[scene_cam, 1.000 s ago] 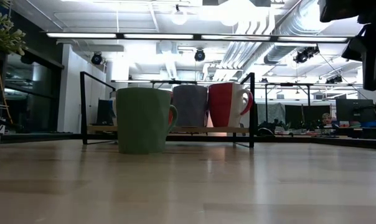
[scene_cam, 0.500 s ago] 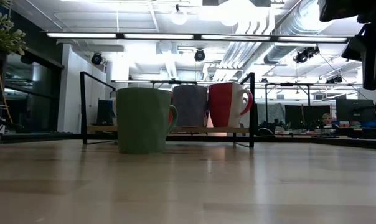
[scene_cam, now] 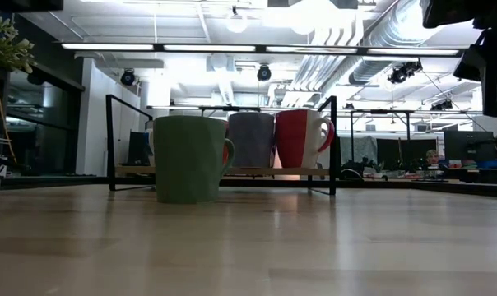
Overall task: Place coffee mugs
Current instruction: Put the yellow pattern mug on the shelf, then put the green mug on the shelf
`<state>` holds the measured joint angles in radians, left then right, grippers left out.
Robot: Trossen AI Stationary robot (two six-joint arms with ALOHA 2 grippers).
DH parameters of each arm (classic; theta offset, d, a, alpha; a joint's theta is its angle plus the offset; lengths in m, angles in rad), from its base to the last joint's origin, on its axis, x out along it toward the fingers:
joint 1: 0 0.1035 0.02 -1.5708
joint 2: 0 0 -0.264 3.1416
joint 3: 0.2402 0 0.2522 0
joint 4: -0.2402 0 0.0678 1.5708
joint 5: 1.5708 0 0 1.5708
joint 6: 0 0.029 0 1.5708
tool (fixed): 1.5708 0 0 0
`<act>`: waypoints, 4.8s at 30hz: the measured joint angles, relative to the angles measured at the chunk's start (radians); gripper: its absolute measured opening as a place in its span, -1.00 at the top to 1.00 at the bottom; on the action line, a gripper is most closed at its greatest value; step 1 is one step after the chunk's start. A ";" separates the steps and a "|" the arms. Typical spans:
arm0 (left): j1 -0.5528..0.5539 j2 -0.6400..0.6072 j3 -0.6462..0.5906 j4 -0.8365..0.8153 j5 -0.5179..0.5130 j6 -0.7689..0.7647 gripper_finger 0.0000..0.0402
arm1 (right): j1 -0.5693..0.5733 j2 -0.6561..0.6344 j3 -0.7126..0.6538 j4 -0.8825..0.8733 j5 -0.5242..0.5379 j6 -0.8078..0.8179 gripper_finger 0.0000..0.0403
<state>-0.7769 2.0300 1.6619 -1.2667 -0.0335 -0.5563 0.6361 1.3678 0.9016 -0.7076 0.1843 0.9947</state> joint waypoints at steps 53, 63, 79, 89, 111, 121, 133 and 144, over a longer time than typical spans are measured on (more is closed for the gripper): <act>0.953 -0.371 0.089 -0.299 -0.323 0.611 0.96 | -0.003 0.000 0.000 0.053 0.049 -0.005 0.56; 1.067 -0.352 -0.039 -0.224 -0.301 0.719 0.96 | -0.003 0.000 0.000 0.057 0.049 -0.004 0.56; 1.165 -0.353 -0.238 -0.090 -0.302 0.813 0.96 | -0.003 0.000 0.000 0.071 0.048 -0.004 0.56; 1.204 -0.353 -0.280 -0.001 -0.312 0.855 0.96 | -0.003 0.000 0.000 0.092 0.048 0.000 0.56; 1.256 -0.359 -0.280 -0.012 -0.313 0.884 0.52 | -0.003 0.000 0.000 0.136 0.048 0.030 0.56; 1.254 -0.360 -0.149 -0.099 -0.346 0.877 0.50 | -0.003 0.000 0.000 0.145 0.048 0.029 0.56; 1.106 -0.428 0.086 -0.301 -0.095 0.552 0.49 | -0.003 0.000 0.000 0.146 0.051 0.007 0.56; 0.699 -0.495 0.069 -0.213 0.049 0.297 0.49 | -0.044 0.012 0.000 0.285 0.183 -0.208 0.56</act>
<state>-0.0775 1.5345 1.7311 -1.4801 0.0151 -0.2591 0.5922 1.3801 0.9020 -0.4223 0.3669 0.7868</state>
